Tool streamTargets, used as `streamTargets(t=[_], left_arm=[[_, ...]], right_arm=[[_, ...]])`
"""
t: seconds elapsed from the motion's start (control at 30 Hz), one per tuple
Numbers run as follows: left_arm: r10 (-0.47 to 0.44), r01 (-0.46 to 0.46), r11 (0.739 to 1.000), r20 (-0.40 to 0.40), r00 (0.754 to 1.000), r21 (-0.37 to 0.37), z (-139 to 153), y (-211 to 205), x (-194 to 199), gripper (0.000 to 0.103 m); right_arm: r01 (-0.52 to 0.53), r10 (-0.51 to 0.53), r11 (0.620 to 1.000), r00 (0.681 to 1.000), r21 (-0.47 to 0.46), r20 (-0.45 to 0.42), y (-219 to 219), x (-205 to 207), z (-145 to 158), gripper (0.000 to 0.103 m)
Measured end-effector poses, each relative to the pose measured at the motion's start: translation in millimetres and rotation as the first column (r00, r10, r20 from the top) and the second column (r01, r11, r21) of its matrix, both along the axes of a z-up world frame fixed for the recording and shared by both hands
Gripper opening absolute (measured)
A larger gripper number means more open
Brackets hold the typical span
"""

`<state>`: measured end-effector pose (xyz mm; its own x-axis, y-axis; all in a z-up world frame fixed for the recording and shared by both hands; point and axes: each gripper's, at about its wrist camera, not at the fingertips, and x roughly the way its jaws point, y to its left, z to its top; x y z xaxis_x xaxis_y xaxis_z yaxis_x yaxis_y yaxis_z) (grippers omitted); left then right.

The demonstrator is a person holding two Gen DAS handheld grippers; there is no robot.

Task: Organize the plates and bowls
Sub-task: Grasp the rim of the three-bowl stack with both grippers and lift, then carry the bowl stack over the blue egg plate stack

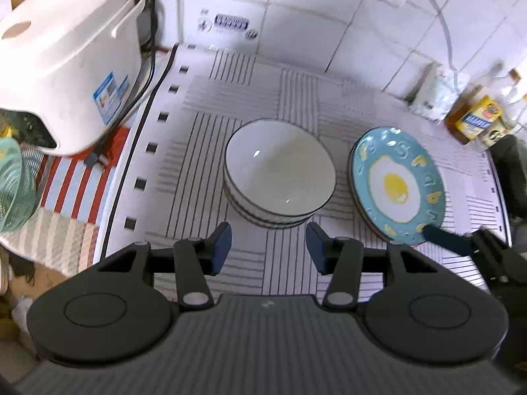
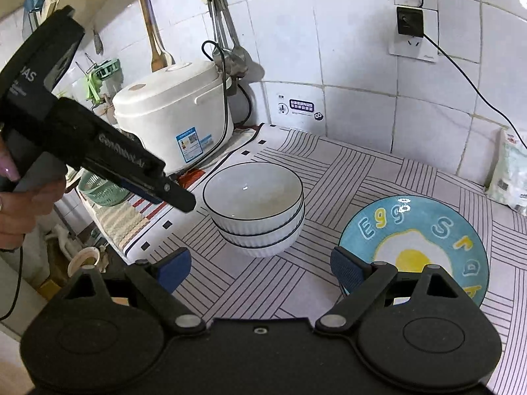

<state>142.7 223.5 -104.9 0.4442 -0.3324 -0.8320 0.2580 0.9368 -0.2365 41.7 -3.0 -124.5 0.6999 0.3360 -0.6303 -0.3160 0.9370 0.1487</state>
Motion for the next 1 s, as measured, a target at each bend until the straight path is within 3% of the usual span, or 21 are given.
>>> streamTargets(t=[0.1,0.33,0.63,0.77,0.9,1.0], left_arm=[[-0.021,0.022,1.000,0.045,0.999,-0.021,2.3,2.4,-8.1,0.055],[0.009,-0.003,0.996,0.069,0.998,-0.085,-7.7,17.3,-8.4,0.055],[0.122,-0.112,0.981,0.060,0.991,-0.156,-22.6,27.7,15.1,0.057],[0.129,-0.121,0.982,0.045,0.991,-0.146,-38.6,21.9,30.9,0.057],[0.125,-0.123,0.987,0.011,0.992,-0.101,-66.6,17.6,45.5,0.065],[0.095,-0.091,0.990,0.031,0.995,-0.106,-75.6,16.5,46.2,0.066]], right_arm=[[0.013,-0.013,1.000,1.000,-0.009,0.005,4.5,-2.8,-12.3,0.094],[0.051,-0.051,0.998,0.998,-0.025,-0.026,14.6,-3.7,-37.9,0.094],[0.005,-0.007,0.997,1.000,-0.077,-0.020,39.7,7.3,-72.0,0.094],[-0.005,0.004,0.996,1.000,-0.088,-0.008,52.2,22.2,-83.5,0.094],[0.020,-0.018,0.996,1.000,-0.083,0.016,59.8,41.1,-100.8,0.094],[0.047,-0.044,0.996,0.998,-0.078,0.041,66.9,56.2,-113.9,0.094]])
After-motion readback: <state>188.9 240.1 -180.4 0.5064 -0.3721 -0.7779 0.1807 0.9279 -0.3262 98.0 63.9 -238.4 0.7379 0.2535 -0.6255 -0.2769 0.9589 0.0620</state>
